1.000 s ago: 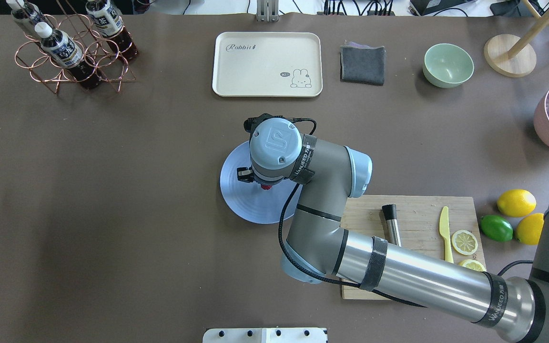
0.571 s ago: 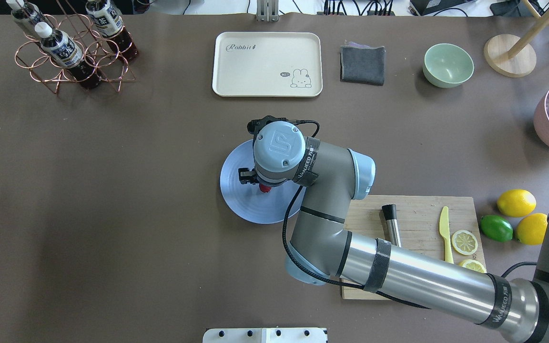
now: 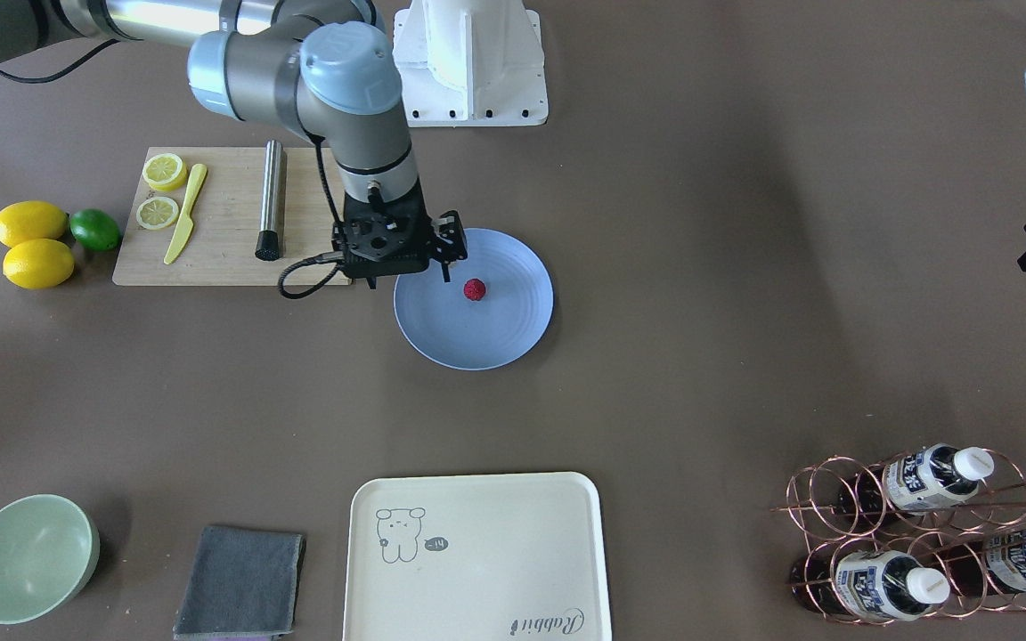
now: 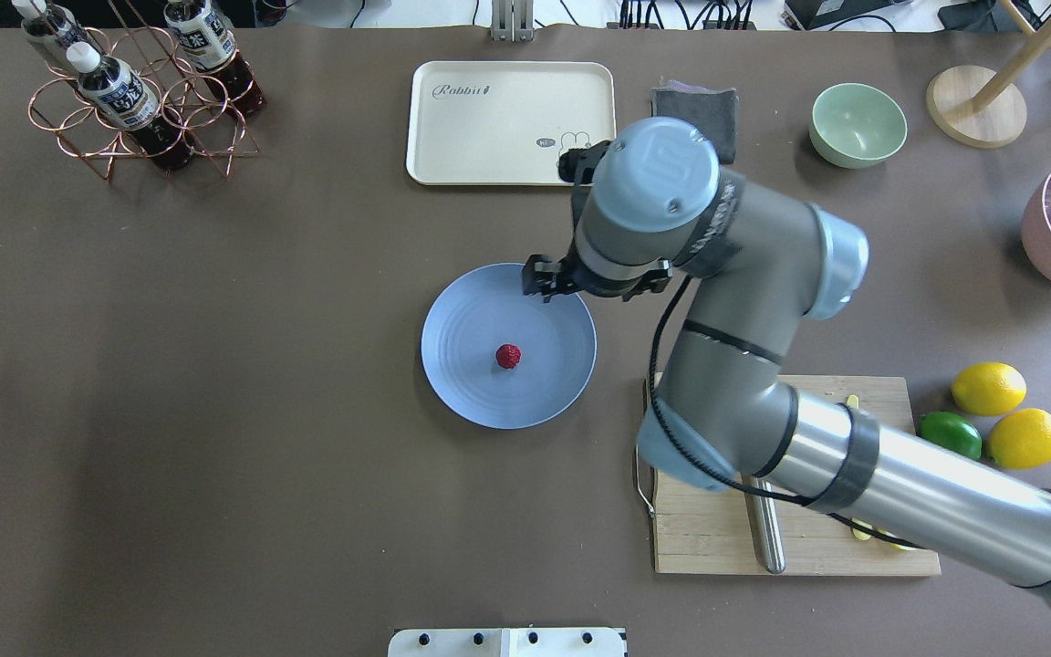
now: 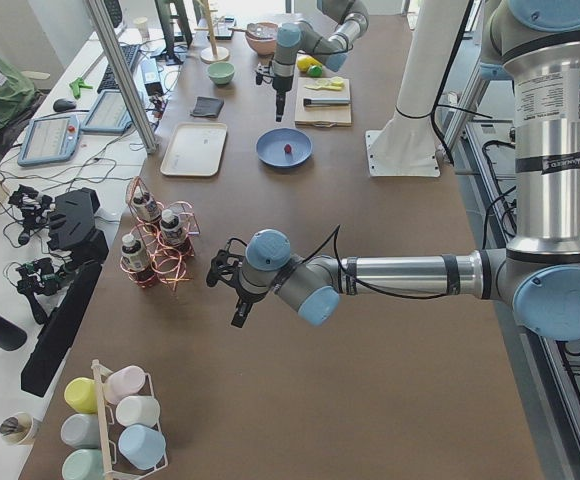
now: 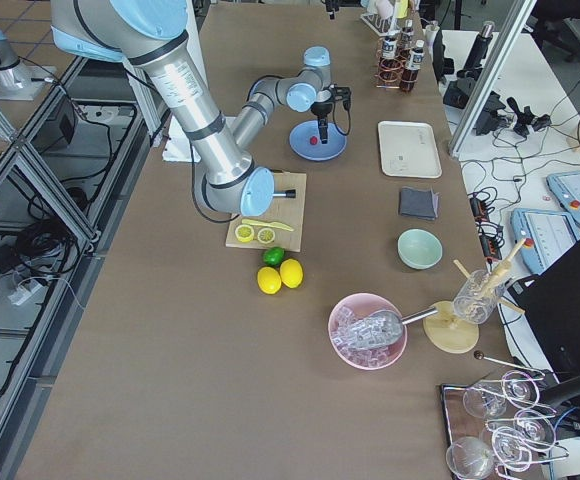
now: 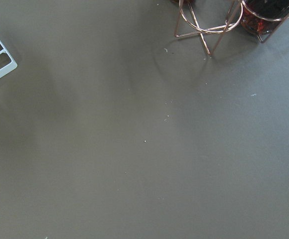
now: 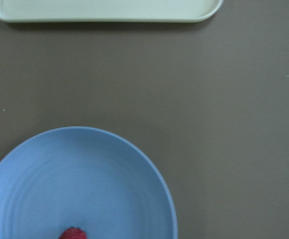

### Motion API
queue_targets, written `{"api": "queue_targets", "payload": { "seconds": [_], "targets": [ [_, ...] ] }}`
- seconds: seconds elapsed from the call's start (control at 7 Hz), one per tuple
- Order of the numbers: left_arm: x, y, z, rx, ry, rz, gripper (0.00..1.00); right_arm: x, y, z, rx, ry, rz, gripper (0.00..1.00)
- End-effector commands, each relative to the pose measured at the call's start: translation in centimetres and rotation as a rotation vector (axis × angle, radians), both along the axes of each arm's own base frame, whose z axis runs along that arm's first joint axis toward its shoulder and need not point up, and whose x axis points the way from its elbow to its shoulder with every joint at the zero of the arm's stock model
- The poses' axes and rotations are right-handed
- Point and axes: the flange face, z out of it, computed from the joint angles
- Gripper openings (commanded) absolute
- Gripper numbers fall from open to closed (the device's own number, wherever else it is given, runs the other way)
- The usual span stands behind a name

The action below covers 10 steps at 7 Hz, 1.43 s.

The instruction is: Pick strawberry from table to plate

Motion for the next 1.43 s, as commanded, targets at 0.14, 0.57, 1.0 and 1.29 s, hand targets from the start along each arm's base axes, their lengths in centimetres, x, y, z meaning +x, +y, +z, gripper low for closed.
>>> {"api": "queue_targets", "payload": {
  "seconds": [0.14,0.57,1.0,1.29],
  "targets": [
    [-3.2,-0.5,0.7,-0.021,-0.064,0.024,0.98,19.6,-5.7,12.3,0.02,0.079,-0.068,1.0],
    [-7.8,-3.6,-3.2,-0.019,-0.14,0.076,0.98,38.2,-5.0,27.3,0.048,0.137,-0.176,1.0],
    [-8.3,-3.7,-3.2,0.01,-0.162,0.124,0.98,52.5,-0.7,38.1,0.025,0.146,-0.151,1.0],
    [-8.4,-3.4,-2.9,0.002,-0.156,0.125,0.98,57.1,0.3,42.0,0.011,0.129,-0.13,1.0]
  ]
}}
